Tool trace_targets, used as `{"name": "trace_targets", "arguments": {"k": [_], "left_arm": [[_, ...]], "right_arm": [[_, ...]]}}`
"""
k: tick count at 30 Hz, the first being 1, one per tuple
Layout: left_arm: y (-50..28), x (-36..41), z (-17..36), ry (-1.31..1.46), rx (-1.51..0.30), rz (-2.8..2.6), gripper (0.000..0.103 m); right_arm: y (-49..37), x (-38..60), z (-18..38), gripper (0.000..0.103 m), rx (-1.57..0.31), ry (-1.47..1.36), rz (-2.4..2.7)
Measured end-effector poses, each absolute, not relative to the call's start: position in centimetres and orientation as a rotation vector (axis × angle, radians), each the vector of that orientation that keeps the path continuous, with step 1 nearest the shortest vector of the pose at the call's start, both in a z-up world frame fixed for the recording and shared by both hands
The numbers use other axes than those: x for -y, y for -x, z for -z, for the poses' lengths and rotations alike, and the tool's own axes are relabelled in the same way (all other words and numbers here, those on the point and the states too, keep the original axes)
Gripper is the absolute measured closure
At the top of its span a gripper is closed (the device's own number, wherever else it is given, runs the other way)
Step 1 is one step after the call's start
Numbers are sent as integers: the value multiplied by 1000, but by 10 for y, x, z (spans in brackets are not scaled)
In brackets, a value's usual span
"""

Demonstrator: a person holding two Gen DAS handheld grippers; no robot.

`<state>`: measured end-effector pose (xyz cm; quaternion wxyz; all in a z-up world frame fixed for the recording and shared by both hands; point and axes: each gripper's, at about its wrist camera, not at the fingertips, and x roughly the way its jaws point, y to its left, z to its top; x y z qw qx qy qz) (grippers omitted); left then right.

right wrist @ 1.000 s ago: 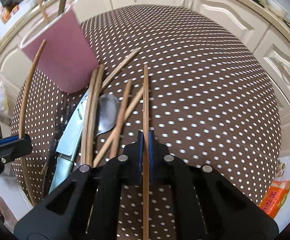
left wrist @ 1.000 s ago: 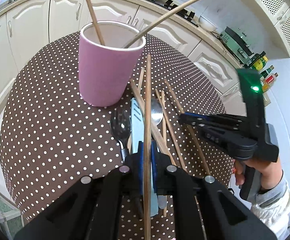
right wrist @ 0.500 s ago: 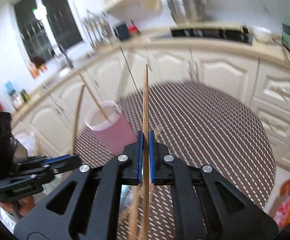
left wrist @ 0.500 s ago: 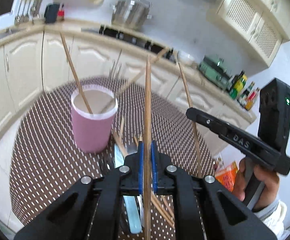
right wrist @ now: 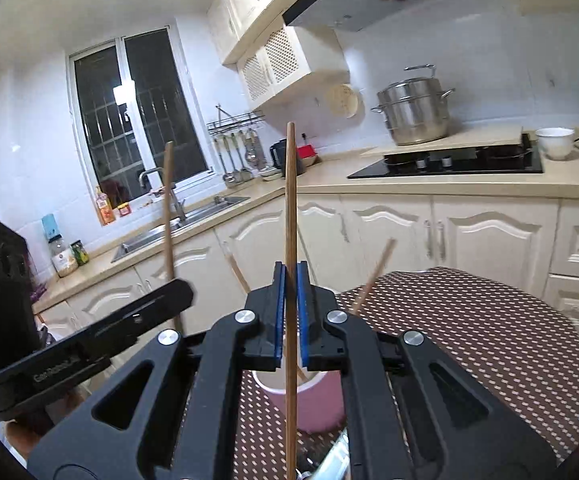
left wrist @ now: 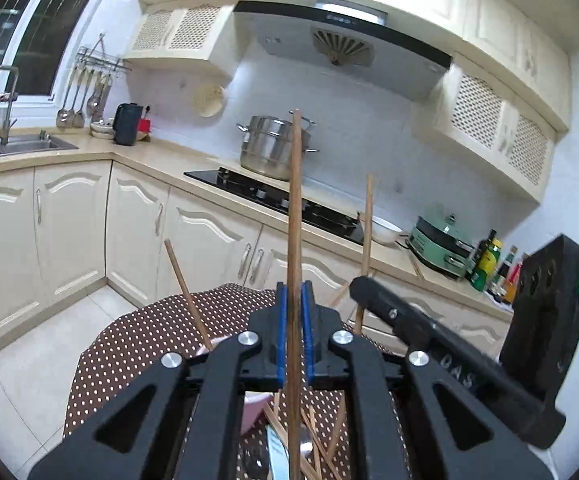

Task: Organize utensils
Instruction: 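Carry both chopsticks above the pink cup and open the left gripper to drop its chopstick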

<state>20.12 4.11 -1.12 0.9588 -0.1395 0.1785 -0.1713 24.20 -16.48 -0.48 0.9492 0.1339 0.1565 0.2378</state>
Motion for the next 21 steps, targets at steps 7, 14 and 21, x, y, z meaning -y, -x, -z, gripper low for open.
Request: {"name": "trace_targets", "arguments": {"k": [7, 14, 21], "left_arm": [[-217, -44, 1, 268, -208, 265, 96], [-237, -50, 7, 282, -118, 191, 96], [-249, -43, 30, 228, -140, 153, 96]], "right_arm": [[-262, 152, 1, 97, -222, -309, -505], [-277, 145, 6, 97, -159, -315, -474], [-286, 147, 19, 97, -172, -321, -451]]}}
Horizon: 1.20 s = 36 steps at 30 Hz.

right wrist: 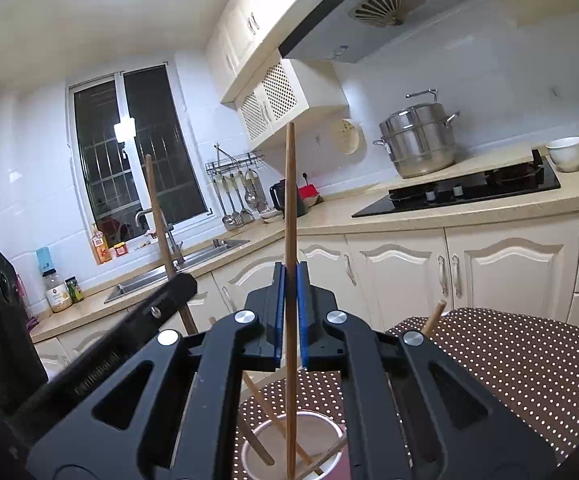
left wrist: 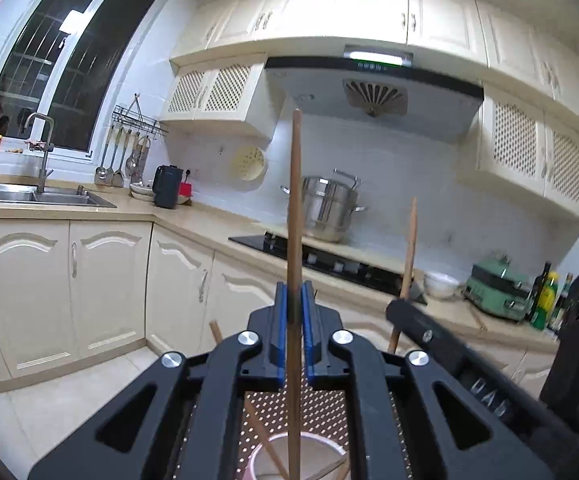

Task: Organize utensils
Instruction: 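Carry both chopsticks above the pink cup and open the left gripper to drop its chopstick, then lower the right gripper's chopstick into the pink cup and open it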

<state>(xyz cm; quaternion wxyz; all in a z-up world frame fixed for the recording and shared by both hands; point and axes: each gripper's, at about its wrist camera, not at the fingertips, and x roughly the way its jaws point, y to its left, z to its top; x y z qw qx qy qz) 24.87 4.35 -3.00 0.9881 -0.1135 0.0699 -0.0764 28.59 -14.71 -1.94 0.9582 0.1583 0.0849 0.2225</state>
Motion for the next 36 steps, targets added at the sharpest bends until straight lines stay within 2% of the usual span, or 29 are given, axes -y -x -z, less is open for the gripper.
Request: {"name": "trace_targets", "arguments": {"k": [10, 28, 29, 30, 32, 36], "left_arm": [[-237, -41, 62, 201, -220, 152, 96], [-195, -48, 72, 169, -290, 140, 95], [-194, -48, 71, 171, -296, 139, 90], [-192, -49, 71, 176, -302, 136, 79], [-190, -49, 70, 183, -303, 134, 69], [-184, -47, 68, 171, -323, 138, 59]], "right_arm": [[-275, 142, 24, 97, -177, -275, -435], [-240, 148, 39, 97, -242, -233, -403], [-238, 149, 40, 97, -246, -233, -400], [-237, 149, 41, 97, -248, -234, -398], [-234, 150, 42, 97, -253, -233, -395], [-229, 149, 45, 96, -267, -230, -388]]}}
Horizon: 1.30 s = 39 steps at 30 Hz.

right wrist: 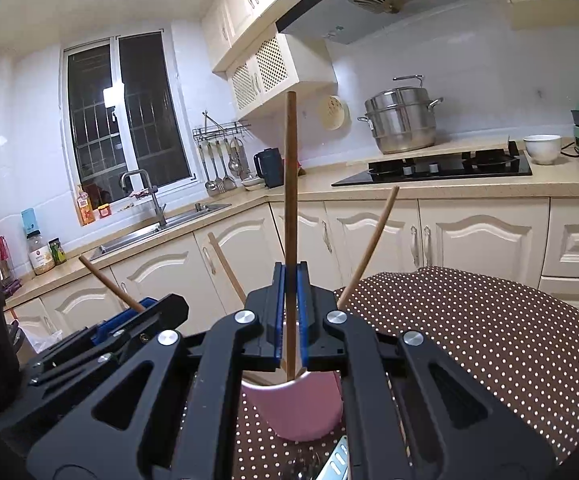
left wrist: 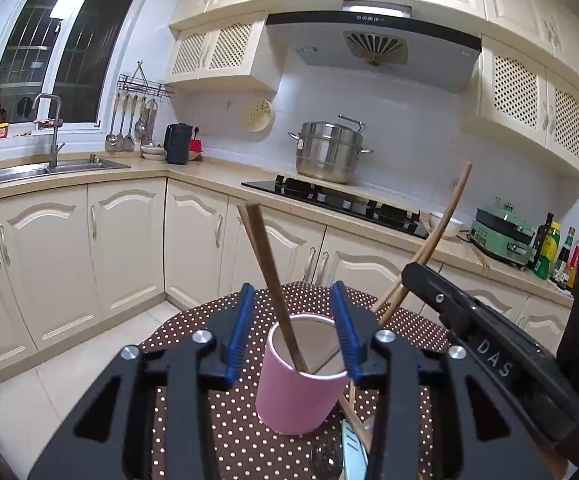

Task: Organize utensils
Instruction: 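Lower the right gripper's chopstick into the pink cup and open it, then move both open grippers back down toward the utensil pile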

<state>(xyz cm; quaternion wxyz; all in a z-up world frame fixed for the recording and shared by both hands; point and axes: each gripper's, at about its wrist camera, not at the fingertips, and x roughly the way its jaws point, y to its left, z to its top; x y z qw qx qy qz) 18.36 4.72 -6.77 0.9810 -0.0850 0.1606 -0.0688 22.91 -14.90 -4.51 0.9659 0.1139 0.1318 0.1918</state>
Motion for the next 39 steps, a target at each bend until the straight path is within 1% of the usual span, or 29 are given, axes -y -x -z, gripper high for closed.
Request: {"name": "trace_targets", "arguments": {"k": [3, 6, 12, 22, 24, 25, 26, 27, 28, 29, 34, 39], "left_arm": [[-179, -47, 66, 172, -321, 133, 52], [-174, -48, 64, 165, -328, 117, 50], [-162, -51, 61, 158, -311, 81, 48], [-151, -53, 63, 157, -340, 63, 46], [-149, -55, 63, 161, -346, 66, 46], [-148, -55, 63, 161, -349, 66, 46], [-147, -56, 63, 160, -354, 65, 46], [-145, -57, 63, 163, -360, 68, 45], [-144, -57, 62, 166, -364, 72, 44], [-143, -58, 62, 168, -369, 76, 43], [-140, -56, 65, 174, -431, 105, 43], [-143, -55, 77, 200, -519, 131, 43]], "right_arm": [[-226, 146, 47, 96, -273, -226, -388], [-223, 145, 49, 96, -282, -226, -386], [-220, 142, 54, 96, -310, -221, -380], [-211, 144, 54, 96, -341, -220, -360], [-209, 145, 53, 94, -345, -218, -354], [-207, 146, 53, 90, -345, -219, -352], [-206, 147, 52, 81, -344, -222, -348], [-203, 150, 51, 76, -339, -227, -345], [-202, 152, 50, 62, -334, -231, -343], [-198, 155, 48, 53, -323, -234, -339], [-189, 168, 41, 53, -319, -212, -334], [-180, 189, 45, 50, -341, -166, -301]]}}
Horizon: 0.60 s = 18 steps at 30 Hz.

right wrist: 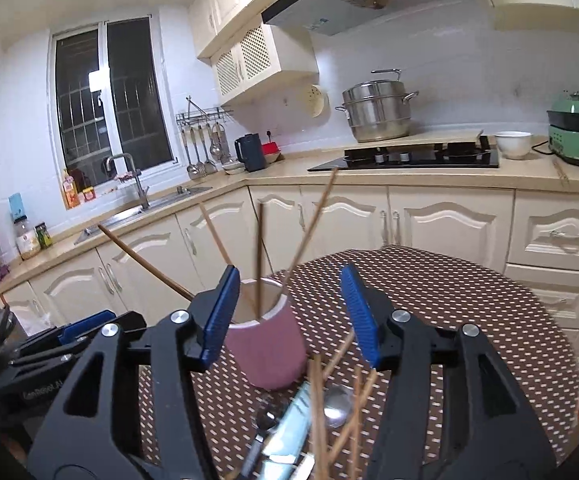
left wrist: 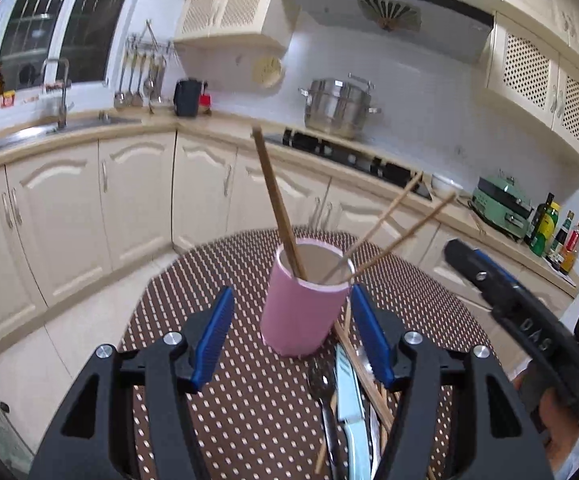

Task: Organize utensils
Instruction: 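Move both open grippers back down toward the utensil pile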

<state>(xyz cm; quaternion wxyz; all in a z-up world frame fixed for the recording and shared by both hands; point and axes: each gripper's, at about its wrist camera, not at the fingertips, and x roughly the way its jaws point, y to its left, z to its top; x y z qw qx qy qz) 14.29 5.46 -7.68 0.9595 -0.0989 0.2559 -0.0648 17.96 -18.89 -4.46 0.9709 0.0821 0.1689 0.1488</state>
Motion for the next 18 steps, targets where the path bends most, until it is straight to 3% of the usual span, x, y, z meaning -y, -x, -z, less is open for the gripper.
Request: {"name": "trace_targets", "arguments": {"k": [18], "left_arm": [[-180, 21, 153, 77, -908, 211, 44]], "right_arm": [[-187, 251, 129, 47, -668, -230, -243]]}}
